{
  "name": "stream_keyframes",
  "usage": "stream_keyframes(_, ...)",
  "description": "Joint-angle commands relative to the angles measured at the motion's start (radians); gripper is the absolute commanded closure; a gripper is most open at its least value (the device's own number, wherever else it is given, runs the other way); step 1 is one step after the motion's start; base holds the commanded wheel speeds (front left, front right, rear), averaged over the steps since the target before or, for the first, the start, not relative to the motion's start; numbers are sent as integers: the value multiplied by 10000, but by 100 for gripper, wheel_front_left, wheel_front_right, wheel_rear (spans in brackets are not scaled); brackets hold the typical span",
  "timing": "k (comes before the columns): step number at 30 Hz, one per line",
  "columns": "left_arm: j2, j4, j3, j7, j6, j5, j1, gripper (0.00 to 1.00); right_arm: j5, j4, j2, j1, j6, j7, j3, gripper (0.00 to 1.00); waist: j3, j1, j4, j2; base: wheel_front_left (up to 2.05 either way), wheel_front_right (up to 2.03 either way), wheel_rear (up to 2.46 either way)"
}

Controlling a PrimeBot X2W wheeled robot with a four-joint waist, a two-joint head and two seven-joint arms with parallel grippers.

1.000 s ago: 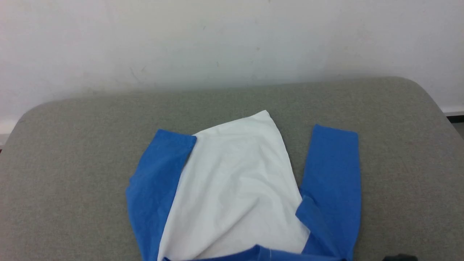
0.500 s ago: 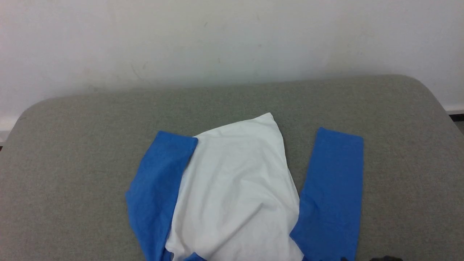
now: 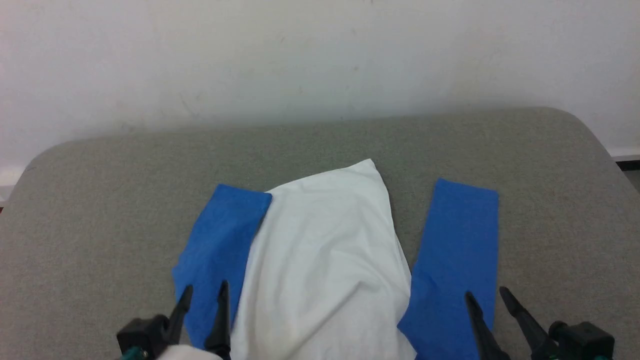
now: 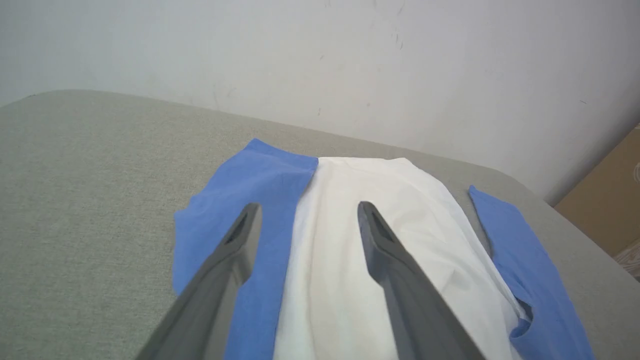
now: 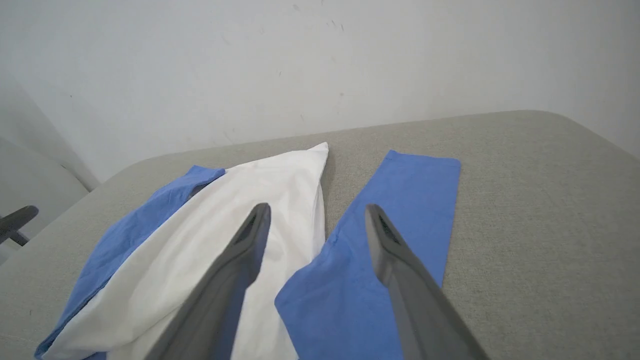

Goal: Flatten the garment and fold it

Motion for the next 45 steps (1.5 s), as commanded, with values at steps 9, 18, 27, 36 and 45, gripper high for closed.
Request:
stream_keyframes(9, 828, 455, 598, 772, -335, -156, -3216, 0, -259, -1188, 99, -669, -19, 223, -173, 0, 1327, 0, -163, -1, 0, 0, 0)
stream_keyframes(18, 1558, 3210, 382, 2567, -1649, -559, -7570, 0, -268, -1595, 103, -1593, -19, 268, -54, 0, 3090, 0, -587, -1, 0, 0, 0)
stream_keyframes(27, 2275, 5941, -222, 5384, -2280, -812, -10357, 0, -337, -1518, 104, -2337, -19, 212, 363, 0, 4285, 0, -1241, -1, 0, 0, 0)
stream_keyframes(36, 2938, 7613, -808, 7663, -2491, -1081, -10980, 0, -133, -1205, 104, -2619, -19, 75, 566, 0, 4890, 0, -1734, -1, 0, 0, 0)
stream_keyframes(45, 3061, 8426, -1438, 9606, -2548, -1472, -10600, 100, 27, -957, 104, -2737, -19, 41, 592, 0, 5039, 0, -1917, -1, 0, 0, 0)
